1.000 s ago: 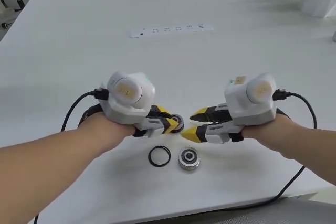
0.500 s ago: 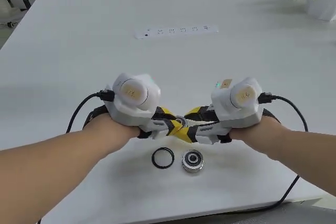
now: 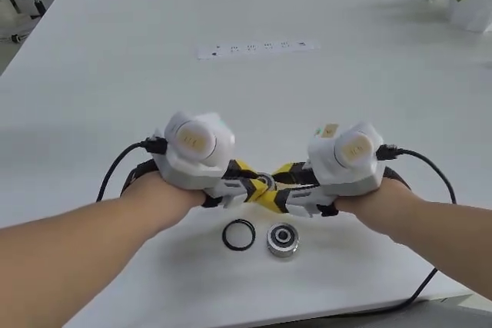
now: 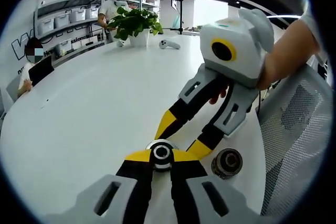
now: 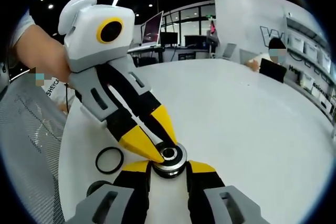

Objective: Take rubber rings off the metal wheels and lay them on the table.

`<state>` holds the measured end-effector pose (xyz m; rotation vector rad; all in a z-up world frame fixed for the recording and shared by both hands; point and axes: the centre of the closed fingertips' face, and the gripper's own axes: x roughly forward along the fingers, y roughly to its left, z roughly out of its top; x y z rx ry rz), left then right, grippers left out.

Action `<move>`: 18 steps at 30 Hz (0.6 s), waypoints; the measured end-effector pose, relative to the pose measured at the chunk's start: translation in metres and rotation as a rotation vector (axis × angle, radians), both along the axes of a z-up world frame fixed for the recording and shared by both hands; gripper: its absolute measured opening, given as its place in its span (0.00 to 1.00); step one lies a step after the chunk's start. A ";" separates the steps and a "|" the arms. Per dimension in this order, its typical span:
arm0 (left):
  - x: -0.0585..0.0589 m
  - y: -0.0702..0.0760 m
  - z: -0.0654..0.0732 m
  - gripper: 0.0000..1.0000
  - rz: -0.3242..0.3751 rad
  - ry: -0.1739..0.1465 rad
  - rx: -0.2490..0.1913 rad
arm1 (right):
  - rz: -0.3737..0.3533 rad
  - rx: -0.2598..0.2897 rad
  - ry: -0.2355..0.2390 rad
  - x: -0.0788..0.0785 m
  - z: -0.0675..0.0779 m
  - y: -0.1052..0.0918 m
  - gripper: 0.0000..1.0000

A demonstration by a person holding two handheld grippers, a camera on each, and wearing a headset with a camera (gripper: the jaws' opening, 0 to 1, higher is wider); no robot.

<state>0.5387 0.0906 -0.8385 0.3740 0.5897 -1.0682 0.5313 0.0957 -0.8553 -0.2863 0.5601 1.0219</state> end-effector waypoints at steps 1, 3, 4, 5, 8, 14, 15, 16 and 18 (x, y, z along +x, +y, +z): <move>0.000 0.000 0.000 0.07 0.001 0.000 0.000 | 0.002 0.000 -0.001 0.000 0.000 -0.001 0.24; 0.000 0.000 0.000 0.07 0.003 0.000 -0.001 | 0.004 0.002 -0.001 -0.001 0.001 -0.002 0.23; 0.000 0.000 0.000 0.07 0.004 0.000 -0.001 | 0.004 0.005 0.001 -0.001 0.001 -0.002 0.23; 0.000 0.000 0.000 0.07 0.006 0.000 -0.002 | 0.004 0.007 0.002 -0.002 0.001 -0.003 0.22; -0.001 0.000 0.000 0.07 0.010 0.000 -0.003 | 0.006 0.012 0.006 -0.002 0.002 -0.005 0.21; -0.001 0.000 0.000 0.07 0.016 0.002 -0.005 | 0.010 0.017 0.009 -0.004 0.002 -0.005 0.20; -0.001 0.000 0.000 0.07 0.016 0.002 -0.006 | 0.010 0.017 0.009 -0.004 0.002 -0.005 0.20; -0.001 0.000 0.000 0.07 0.016 0.002 -0.006 | 0.013 0.017 0.009 -0.004 0.003 -0.006 0.20; -0.001 0.000 0.000 0.07 0.016 0.003 -0.007 | 0.016 0.018 0.008 -0.004 0.003 -0.006 0.19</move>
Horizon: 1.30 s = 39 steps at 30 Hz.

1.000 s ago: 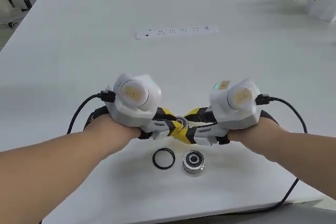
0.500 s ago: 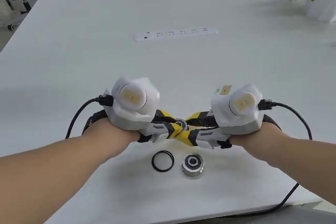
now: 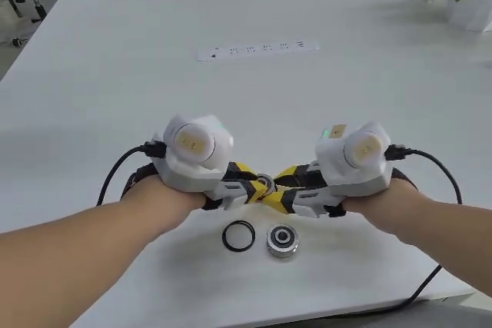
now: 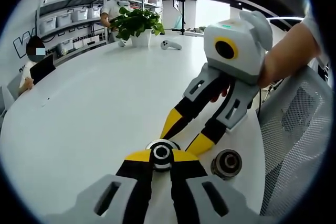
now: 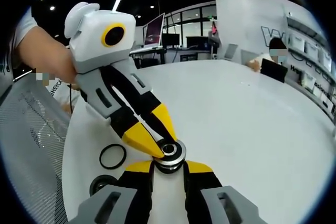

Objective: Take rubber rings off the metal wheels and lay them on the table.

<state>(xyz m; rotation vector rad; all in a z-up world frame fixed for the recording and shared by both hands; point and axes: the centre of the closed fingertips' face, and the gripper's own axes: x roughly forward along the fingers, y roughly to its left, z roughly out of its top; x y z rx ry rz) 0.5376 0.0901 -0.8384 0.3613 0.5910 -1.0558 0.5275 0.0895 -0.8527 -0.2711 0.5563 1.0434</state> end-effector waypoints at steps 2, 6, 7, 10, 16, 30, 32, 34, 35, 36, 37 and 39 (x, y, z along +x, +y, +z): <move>0.000 0.000 0.000 0.07 0.000 0.000 0.000 | 0.000 0.002 0.004 0.000 0.000 0.000 0.20; 0.000 0.000 0.000 0.07 0.001 0.001 -0.001 | -0.005 0.005 0.004 0.002 0.001 0.000 0.22; 0.000 0.000 0.000 0.07 0.001 0.001 -0.001 | -0.011 0.008 0.008 0.002 0.001 0.001 0.24; 0.000 0.000 0.000 0.07 0.001 0.001 0.000 | -0.020 0.018 0.005 0.004 0.002 0.001 0.25; 0.001 0.000 0.000 0.07 0.002 0.001 -0.002 | -0.014 0.021 0.007 0.003 0.001 0.003 0.26; 0.001 -0.001 0.000 0.07 0.006 0.001 -0.001 | -0.009 0.026 0.018 0.001 0.001 0.000 0.20; 0.000 -0.001 0.000 0.07 0.007 0.001 -0.001 | -0.010 0.028 0.022 0.001 0.002 -0.001 0.19; 0.000 -0.001 0.000 0.07 0.007 0.002 -0.001 | -0.012 0.030 0.028 0.000 0.002 -0.001 0.19; 0.000 -0.001 0.000 0.07 0.007 0.002 -0.001 | -0.013 0.031 0.030 0.000 0.002 -0.001 0.19; 0.000 -0.001 0.000 0.07 0.006 0.002 0.000 | -0.013 0.031 0.030 0.000 0.002 -0.001 0.19; 0.000 -0.001 0.000 0.07 0.006 0.002 0.000 | -0.013 0.032 0.031 0.000 0.002 -0.001 0.19; 0.000 0.000 0.000 0.07 0.007 0.002 0.000 | -0.013 0.034 0.034 0.000 0.002 -0.001 0.19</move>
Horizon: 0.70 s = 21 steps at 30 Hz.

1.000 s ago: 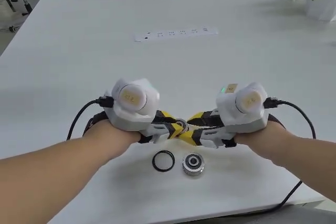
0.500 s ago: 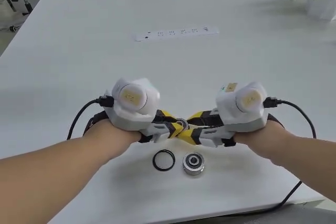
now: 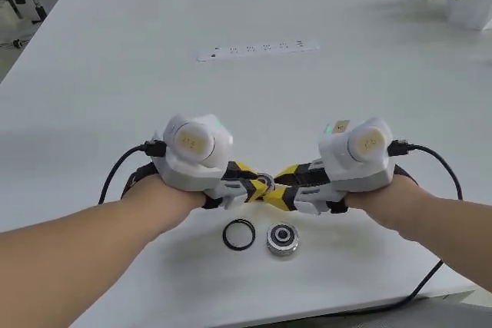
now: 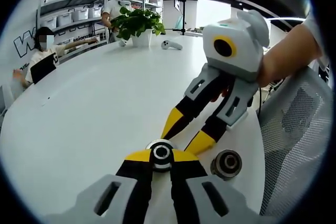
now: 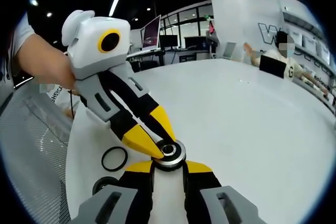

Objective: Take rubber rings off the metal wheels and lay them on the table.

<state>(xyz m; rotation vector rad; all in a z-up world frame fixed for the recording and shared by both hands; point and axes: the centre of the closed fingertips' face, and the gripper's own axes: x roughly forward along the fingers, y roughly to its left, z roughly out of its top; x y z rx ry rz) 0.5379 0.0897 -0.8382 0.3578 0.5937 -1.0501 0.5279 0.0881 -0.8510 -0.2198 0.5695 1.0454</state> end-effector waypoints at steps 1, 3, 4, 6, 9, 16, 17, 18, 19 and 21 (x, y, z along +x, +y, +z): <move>0.000 0.000 0.000 0.07 0.000 0.000 0.000 | 0.000 0.001 0.001 0.000 0.000 0.000 0.18; 0.000 0.000 0.000 0.07 0.001 0.000 -0.001 | 0.001 0.002 0.002 0.000 0.000 0.000 0.18; 0.000 0.000 0.000 0.07 0.001 0.000 -0.001 | 0.001 0.002 0.002 0.000 0.000 0.000 0.18; 0.000 0.000 0.000 0.07 0.002 0.000 -0.002 | 0.004 -0.002 0.001 0.000 0.000 -0.001 0.18; 0.000 0.000 0.000 0.07 0.002 0.000 -0.002 | 0.006 -0.009 0.004 -0.001 -0.001 -0.003 0.16; 0.000 0.000 0.000 0.07 0.003 0.001 -0.001 | 0.001 -0.033 0.005 0.000 -0.004 -0.007 0.10; 0.000 0.000 0.000 0.07 0.003 0.001 -0.001 | -0.013 -0.026 0.020 0.001 -0.005 -0.009 0.07; 0.000 0.000 0.000 0.07 0.004 0.001 -0.001 | -0.016 -0.032 0.023 0.001 -0.006 -0.011 0.03; 0.000 0.000 0.000 0.07 0.005 0.001 -0.001 | -0.012 -0.031 0.025 0.001 -0.006 -0.011 0.03; 0.000 0.000 0.000 0.07 0.007 0.000 -0.002 | -0.019 -0.026 0.026 0.001 -0.006 -0.010 0.03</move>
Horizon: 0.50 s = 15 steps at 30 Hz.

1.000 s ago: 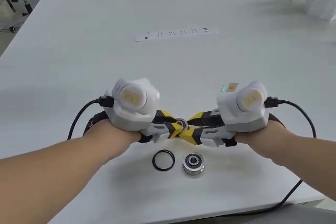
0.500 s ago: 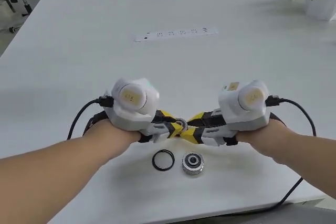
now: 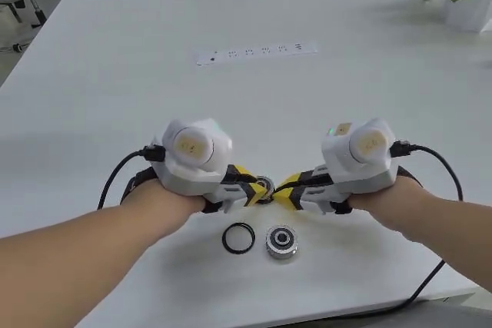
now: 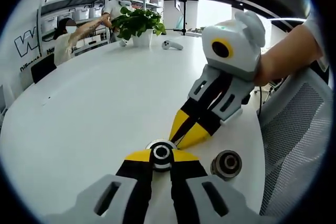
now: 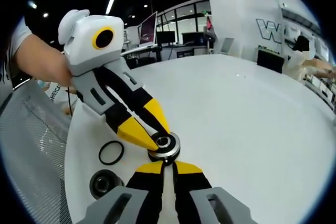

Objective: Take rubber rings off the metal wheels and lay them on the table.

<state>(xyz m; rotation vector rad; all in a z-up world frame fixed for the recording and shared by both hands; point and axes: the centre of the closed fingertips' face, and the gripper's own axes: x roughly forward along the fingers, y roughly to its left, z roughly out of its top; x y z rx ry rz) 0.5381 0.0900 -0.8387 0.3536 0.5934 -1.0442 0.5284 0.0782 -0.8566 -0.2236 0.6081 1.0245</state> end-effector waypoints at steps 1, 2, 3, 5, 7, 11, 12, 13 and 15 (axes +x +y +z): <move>0.000 0.000 0.000 0.07 0.001 0.000 -0.001 | 0.000 -0.002 0.000 0.000 0.000 0.000 0.03; 0.000 0.000 0.000 0.07 0.002 -0.001 -0.001 | -0.002 -0.001 0.001 0.000 0.000 0.000 0.03; 0.000 0.000 0.000 0.07 0.003 -0.001 -0.002 | -0.010 0.006 0.011 0.001 0.000 0.000 0.03; 0.000 0.000 0.000 0.07 0.004 -0.001 -0.002 | -0.026 0.020 0.028 0.001 0.000 0.000 0.03; 0.000 0.000 0.000 0.07 0.004 -0.001 0.000 | -0.039 0.028 0.041 0.001 0.000 -0.001 0.02; 0.000 0.000 0.000 0.07 0.005 -0.001 0.001 | -0.059 0.040 0.065 0.001 -0.001 -0.002 0.00; 0.000 0.000 0.000 0.07 0.006 -0.002 0.001 | -0.064 0.043 0.071 0.001 -0.001 -0.002 0.00; 0.000 0.000 0.000 0.07 0.006 -0.002 0.001 | -0.067 0.047 0.077 0.001 -0.001 -0.002 0.00; 0.000 0.000 0.000 0.07 0.006 -0.002 0.002 | -0.079 0.068 0.097 0.001 0.000 -0.002 0.00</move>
